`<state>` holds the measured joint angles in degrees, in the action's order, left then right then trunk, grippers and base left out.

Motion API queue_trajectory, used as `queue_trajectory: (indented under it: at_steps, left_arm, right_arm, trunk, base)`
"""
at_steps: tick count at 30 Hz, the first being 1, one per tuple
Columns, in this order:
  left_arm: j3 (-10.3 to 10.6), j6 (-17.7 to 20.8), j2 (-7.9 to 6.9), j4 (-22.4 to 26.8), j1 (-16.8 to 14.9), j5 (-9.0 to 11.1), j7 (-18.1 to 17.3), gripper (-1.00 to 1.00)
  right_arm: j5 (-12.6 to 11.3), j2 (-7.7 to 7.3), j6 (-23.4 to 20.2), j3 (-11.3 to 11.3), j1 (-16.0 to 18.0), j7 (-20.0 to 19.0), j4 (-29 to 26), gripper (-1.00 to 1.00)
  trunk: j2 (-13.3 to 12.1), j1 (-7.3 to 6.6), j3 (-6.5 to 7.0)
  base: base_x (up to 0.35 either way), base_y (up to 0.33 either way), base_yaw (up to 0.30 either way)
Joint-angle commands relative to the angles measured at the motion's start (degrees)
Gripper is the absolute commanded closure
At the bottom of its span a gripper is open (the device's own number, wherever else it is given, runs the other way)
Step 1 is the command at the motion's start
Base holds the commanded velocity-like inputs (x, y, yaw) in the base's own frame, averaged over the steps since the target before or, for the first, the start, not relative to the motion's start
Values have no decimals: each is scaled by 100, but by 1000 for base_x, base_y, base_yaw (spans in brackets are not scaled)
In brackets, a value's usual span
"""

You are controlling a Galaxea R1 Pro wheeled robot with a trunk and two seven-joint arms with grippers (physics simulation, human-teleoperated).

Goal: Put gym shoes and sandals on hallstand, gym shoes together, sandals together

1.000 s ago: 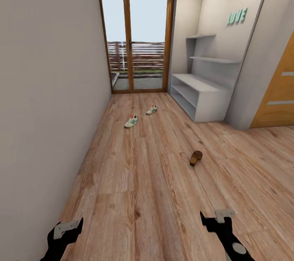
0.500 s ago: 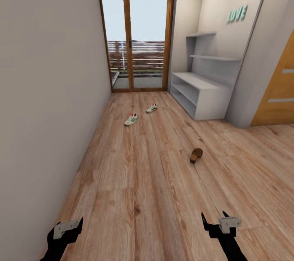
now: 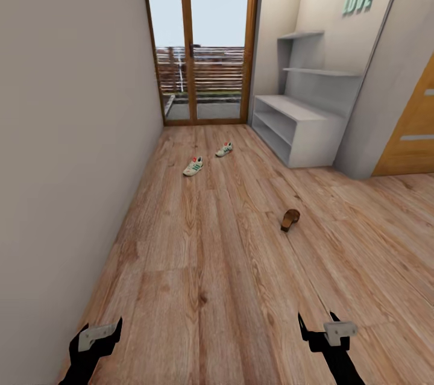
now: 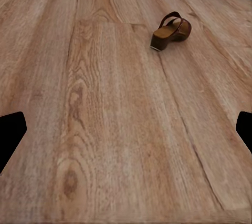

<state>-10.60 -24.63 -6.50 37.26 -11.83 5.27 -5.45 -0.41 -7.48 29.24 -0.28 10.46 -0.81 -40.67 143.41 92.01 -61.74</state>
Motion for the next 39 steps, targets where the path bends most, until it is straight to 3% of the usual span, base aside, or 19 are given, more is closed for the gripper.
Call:
queue_trajectory:
  at_steps: [1, 20, 39]
  left_arm:
    - [1, -28, 0, 0, 1, 0, 0, -100]
    - [9, -150, 0, 0, 10, 2, 0, -100]
    - [21, -180, 20, 47, -13, -36, -2, -100]
  right_arm:
    - [-1, 0, 2, -5, -2, 0, -2, -100]
    - [5, 9, 16, -230, -9, -6, -1, -100]
    - [6, 16, 13, -244, -9, -1, 5, -100]
  trunk:
    - [2, 2, -23]
    - [27, 51, -444]
    - [27, 51, -444]
  base:
    - [0, 0, 0]
    - [0, 0, 0]
    - [26, 0, 0]
